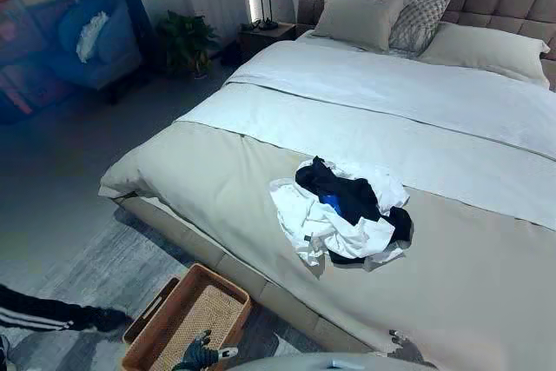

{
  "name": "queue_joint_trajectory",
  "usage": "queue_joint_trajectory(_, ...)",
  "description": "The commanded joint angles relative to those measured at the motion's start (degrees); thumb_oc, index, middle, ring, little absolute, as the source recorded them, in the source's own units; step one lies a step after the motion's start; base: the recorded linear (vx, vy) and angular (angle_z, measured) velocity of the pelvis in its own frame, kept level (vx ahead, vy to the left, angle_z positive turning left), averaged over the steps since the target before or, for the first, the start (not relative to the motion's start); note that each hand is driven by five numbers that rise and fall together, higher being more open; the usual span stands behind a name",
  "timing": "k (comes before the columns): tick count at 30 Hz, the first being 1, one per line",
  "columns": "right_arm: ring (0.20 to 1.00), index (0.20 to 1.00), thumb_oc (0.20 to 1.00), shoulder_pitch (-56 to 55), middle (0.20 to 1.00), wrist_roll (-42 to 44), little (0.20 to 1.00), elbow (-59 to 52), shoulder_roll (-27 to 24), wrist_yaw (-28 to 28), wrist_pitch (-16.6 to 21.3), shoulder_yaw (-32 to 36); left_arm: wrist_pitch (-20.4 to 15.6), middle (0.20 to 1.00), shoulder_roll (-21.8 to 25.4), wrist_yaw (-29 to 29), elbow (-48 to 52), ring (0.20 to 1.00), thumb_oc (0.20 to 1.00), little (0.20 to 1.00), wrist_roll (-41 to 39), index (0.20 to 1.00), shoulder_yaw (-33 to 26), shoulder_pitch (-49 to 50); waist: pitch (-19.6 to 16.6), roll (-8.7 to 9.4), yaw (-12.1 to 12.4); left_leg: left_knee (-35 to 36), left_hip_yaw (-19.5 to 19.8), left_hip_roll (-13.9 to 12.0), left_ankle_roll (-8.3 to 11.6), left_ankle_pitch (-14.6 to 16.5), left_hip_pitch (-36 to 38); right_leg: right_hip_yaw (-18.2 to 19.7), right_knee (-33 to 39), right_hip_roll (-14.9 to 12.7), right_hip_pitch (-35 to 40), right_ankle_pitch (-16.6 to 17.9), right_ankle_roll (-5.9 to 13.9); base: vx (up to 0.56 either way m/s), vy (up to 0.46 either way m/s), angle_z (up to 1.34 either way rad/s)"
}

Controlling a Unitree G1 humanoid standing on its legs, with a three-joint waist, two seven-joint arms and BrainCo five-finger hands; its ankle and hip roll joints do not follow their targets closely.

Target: Pick up clothes into the bucket

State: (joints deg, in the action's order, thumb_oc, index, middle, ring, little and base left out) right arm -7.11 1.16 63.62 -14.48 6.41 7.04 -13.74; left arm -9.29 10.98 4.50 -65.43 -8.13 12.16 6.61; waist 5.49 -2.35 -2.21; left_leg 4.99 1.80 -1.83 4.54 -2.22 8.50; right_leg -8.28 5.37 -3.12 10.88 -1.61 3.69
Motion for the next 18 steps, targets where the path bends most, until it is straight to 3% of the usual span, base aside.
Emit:
queue_joint_trajectory(1, 1.0, 1.0, 1.0, 3.73, 1.0, 0.11, 1.0, 1.34, 0.58, 0.67, 1.29, -0.86, -0.96, 1.0, -2.7, -0.03, -1.26, 1.0, 1.0, 1.0, -0.31, 1.0, -0.27, -3.63, 0.91, 3.89, -0.01, -4.16, 0.55, 3.59, -2.44, 5.47, -0.67, -1.56, -2.31, -3.91, -0.52, -0.1, 3.16, 0.14, 0.065, 0.0)
queue_joint_trajectory(7, 1.0, 1.0, 1.0, 3.51, 1.0, 0.51, 1.0, 1.58, 0.88, 1.03, 1.35, -0.46, -1.0, 1.0, -2.72, 0.35, -1.8, 1.0, 1.0, 1.0, 0.67, 1.0, -0.09, -3.92, 0.84, 3.95, -0.02, -4.18, 0.65, 3.63, -2.46, 5.56, -0.64, -1.63, -2.22, -3.92, -0.44, -0.19, 3.19, 0.0, 0.0, 0.0)
queue_joint_trajectory(14, 1.0, 1.0, 1.0, 4.45, 1.0, 8.3, 1.0, -0.31, 1.22, 4.75, 2.47, 4.8, -0.91, 1.0, -2.64, 1.75, -1.77, 1.0, 1.0, 1.0, 1.77, 1.0, 0.55, -3.59, 0.71, 3.84, 0.04, -4.35, 0.7, 3.63, -2.58, 5.93, -0.43, -1.86, -2.37, -3.96, -0.09, -0.55, 3.22, 0.01, 0.003, 0.0)
queue_joint_trajectory(18, 1.0, 1.0, 1.0, 10.67, 1.0, 8.99, 1.0, -2.11, -1.6, 12.19, 1.89, 8.97, -0.65, 1.0, -1.71, 4.06, -0.66, 1.0, 1.0, 1.0, 2.91, 1.0, 1.33, -3.37, 0.89, 3.83, 0.98, -4.65, 0.96, 3.76, -2.72, 6.12, -0.91, -2.27, -2.61, -4.12, -0.26, -0.55, 3.41, 0.01, 0.003, 0.0)
